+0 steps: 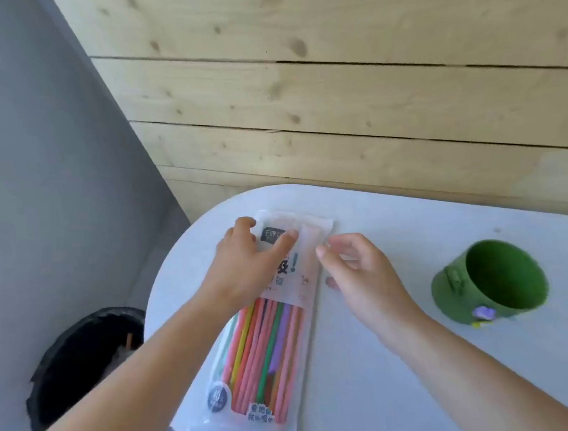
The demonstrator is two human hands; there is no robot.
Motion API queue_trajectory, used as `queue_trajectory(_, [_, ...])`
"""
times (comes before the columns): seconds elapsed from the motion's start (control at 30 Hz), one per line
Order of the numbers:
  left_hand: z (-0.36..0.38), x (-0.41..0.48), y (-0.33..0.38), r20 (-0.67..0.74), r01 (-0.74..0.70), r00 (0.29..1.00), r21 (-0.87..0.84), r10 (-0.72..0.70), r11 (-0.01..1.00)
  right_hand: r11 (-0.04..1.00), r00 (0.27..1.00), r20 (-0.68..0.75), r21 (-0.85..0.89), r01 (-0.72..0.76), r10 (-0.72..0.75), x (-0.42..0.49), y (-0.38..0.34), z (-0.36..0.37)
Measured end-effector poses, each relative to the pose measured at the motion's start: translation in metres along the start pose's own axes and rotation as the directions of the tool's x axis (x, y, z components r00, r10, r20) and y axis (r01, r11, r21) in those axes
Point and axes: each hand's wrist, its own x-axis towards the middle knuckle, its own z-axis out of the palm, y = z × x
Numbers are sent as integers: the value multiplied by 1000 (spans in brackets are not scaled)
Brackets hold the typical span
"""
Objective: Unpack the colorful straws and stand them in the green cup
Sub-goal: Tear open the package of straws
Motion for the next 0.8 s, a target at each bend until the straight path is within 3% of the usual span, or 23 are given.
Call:
queue_trajectory(0.3, [11,8,2,-10,-5,1000,-218,2,976,984,991,-65,128,126,-118,17,21,-2])
queue_trajectory(0.57, [-4,-59,44,-60,-244,970,-277,236,930,928,937,-38,128,349,-348,-51,-24,-36])
queue_trajectory(0.8, [0,-138,93,-81,-543,835,-278,544,793,903,890,-180,23,429,-418,-126,-75,-68])
